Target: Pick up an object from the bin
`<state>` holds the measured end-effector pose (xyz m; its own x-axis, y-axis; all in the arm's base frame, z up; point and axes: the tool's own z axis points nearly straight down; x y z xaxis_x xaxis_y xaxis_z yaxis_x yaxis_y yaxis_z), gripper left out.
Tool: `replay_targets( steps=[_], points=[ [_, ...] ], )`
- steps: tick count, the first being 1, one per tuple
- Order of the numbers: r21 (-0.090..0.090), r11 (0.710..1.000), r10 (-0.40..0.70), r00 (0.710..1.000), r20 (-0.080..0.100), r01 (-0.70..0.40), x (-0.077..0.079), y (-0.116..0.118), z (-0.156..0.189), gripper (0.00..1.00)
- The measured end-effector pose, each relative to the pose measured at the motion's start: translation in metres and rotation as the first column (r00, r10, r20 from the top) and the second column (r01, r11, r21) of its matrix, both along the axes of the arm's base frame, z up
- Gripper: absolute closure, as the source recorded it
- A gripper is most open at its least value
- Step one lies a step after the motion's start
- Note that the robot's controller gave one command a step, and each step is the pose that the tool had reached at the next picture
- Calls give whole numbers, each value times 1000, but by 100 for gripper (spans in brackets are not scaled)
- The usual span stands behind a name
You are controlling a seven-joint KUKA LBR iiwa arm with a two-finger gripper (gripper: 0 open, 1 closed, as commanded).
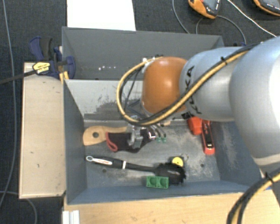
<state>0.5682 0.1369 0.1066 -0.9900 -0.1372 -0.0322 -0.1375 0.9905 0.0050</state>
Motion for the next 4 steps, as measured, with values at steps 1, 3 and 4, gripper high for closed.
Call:
replay_targets(
  steps=[1,3,4],
  points=[
    [1,1000,-6,1000,9,6,1,3,28,100],
    [4,999,-41,999,9,41,2,10,78,100],
    [0,999,-45,999,-4,45,-3,9,53,100]
  ],
)
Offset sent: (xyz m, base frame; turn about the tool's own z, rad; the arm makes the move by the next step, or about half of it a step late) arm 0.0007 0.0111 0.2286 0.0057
